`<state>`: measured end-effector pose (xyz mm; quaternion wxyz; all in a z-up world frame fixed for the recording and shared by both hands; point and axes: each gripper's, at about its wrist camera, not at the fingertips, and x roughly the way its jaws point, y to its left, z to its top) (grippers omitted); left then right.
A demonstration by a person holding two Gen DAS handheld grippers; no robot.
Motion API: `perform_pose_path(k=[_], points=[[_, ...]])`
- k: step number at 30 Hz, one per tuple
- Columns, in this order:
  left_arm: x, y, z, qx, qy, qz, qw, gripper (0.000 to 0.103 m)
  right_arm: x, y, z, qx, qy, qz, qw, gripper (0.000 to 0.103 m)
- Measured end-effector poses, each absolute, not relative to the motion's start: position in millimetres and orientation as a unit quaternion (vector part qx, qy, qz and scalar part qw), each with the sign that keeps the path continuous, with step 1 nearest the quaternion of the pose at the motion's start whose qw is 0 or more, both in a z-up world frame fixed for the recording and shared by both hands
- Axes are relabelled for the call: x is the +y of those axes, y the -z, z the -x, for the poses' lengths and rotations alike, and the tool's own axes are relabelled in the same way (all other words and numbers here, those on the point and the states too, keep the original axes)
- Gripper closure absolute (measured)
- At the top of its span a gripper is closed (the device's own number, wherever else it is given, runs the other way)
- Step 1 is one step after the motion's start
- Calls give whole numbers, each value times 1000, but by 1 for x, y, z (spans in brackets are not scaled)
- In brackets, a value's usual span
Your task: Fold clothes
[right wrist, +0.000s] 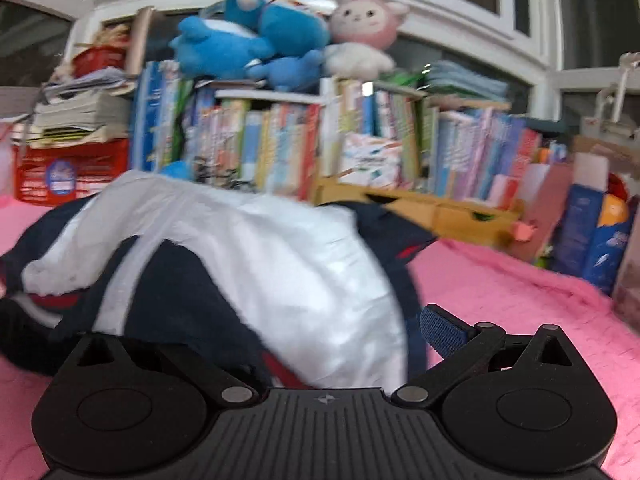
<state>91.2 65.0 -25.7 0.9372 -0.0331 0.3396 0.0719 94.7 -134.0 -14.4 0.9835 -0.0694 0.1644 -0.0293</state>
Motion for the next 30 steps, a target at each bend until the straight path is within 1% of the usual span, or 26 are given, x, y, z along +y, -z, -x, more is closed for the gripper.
perform_pose_path(k=[4, 6, 9, 11, 15, 19, 22, 30], points=[[65, 21, -91, 302, -142, -11, 943, 0, -148, 12, -94, 148, 56, 104, 982, 0], [78, 14, -88, 284, -164, 5, 945, 0, -158, 14, -92, 151, 59, 104, 981, 0], [99, 3, -81, 269, -193, 42, 943, 0, -176, 29, -88, 175, 86, 119, 974, 0], [108, -4, -76, 259, -212, 55, 941, 0, -188, 39, -88, 186, 127, 131, 965, 0], [112, -18, -61, 270, -170, 54, 946, 0, -221, 38, -75, 189, 114, 98, 970, 0], [101, -27, -37, 266, -140, -7, 954, 0, -238, 18, -50, 162, 105, 119, 974, 0], [104, -37, -15, 269, -116, -12, 956, 0, -252, 4, -27, 151, 82, 129, 977, 0], [103, -49, 47, 298, -66, -19, 952, 0, -277, -10, 45, 171, 25, 161, 972, 0]])
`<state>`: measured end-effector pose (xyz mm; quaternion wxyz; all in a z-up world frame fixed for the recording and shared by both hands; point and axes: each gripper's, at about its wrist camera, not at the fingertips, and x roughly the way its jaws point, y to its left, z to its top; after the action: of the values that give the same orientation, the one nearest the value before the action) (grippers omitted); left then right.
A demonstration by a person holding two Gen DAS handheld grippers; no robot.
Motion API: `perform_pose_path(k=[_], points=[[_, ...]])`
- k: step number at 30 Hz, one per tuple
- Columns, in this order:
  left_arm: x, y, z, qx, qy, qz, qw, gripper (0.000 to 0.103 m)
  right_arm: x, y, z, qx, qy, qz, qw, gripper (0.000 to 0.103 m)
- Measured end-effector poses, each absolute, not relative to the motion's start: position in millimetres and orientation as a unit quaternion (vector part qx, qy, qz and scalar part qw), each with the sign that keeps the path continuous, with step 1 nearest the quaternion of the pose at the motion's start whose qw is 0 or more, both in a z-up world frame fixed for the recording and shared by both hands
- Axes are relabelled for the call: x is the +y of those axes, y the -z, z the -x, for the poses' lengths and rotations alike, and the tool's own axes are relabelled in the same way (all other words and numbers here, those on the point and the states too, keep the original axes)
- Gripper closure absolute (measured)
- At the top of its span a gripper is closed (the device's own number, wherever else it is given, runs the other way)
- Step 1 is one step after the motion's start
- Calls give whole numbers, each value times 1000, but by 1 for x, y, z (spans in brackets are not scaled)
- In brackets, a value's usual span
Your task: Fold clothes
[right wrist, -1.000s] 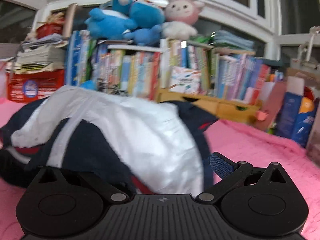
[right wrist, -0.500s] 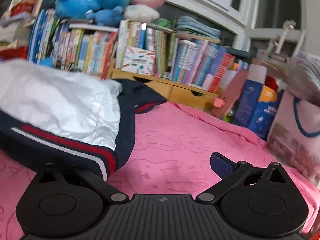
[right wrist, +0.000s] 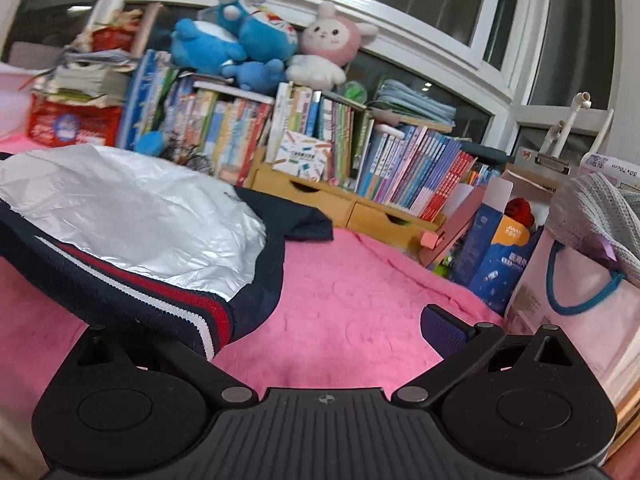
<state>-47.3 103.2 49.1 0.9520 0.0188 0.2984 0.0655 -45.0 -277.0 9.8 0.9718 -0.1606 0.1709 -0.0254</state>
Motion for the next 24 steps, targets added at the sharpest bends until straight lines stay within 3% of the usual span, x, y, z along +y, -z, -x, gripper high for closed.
perform_pose_path(k=[11, 19, 24], points=[[82, -40, 124, 333, -25, -70, 940, 0, -298, 7, 132, 225, -9, 181, 957, 0], [67, 18, 117, 395, -24, -112, 912, 0, -288, 60, 129, 303, -29, 183, 935, 0], [57, 48, 111, 414, -24, -157, 896, 0, -270, 74, 135, 303, -65, 244, 919, 0]])
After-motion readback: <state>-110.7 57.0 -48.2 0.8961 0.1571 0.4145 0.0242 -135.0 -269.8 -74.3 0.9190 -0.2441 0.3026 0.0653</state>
